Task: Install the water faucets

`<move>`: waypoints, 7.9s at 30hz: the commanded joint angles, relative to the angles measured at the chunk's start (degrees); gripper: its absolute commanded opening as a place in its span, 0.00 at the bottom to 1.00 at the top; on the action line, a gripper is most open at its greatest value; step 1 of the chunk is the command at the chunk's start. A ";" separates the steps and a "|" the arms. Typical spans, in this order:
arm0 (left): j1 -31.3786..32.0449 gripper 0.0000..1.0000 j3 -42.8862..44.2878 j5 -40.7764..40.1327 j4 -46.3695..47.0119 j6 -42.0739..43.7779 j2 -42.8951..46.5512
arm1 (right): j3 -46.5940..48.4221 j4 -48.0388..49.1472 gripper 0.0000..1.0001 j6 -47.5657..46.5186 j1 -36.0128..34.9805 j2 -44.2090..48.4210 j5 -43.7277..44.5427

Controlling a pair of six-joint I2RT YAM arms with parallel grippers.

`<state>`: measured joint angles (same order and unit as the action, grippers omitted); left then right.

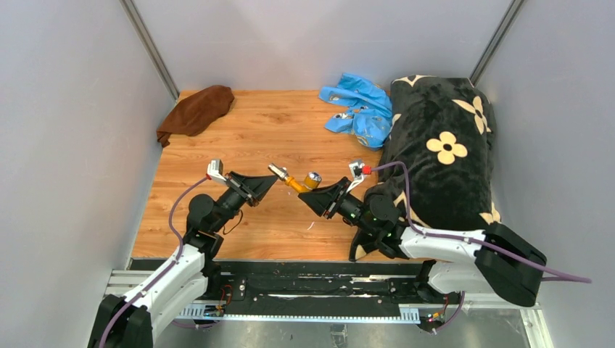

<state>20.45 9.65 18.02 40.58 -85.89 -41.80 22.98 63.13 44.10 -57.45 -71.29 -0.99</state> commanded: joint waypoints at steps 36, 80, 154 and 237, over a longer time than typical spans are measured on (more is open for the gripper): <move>0.37 0.42 3.26 5.08 -1.07 -5.09 -5.85 | 0.92 -0.19 0.00 -40.12 -5.31 1.85 -1.77; 0.36 0.00 2.38 -5.03 -13.78 -7.13 6.83 | 4.18 -9.82 0.75 -38.05 -7.47 3.78 -1.16; 0.38 0.00 6.34 -5.52 -20.07 -3.86 13.62 | 4.04 24.54 0.00 -28.35 -17.30 -18.89 15.48; 0.29 0.00 47.21 -3.85 -82.03 19.31 -14.62 | 15.64 -12.29 0.66 -135.41 -25.96 -13.21 28.56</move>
<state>20.49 55.70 12.93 -42.33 -66.35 -57.65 36.58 45.25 -89.76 -83.92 -82.70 27.00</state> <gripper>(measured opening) 0.283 0.690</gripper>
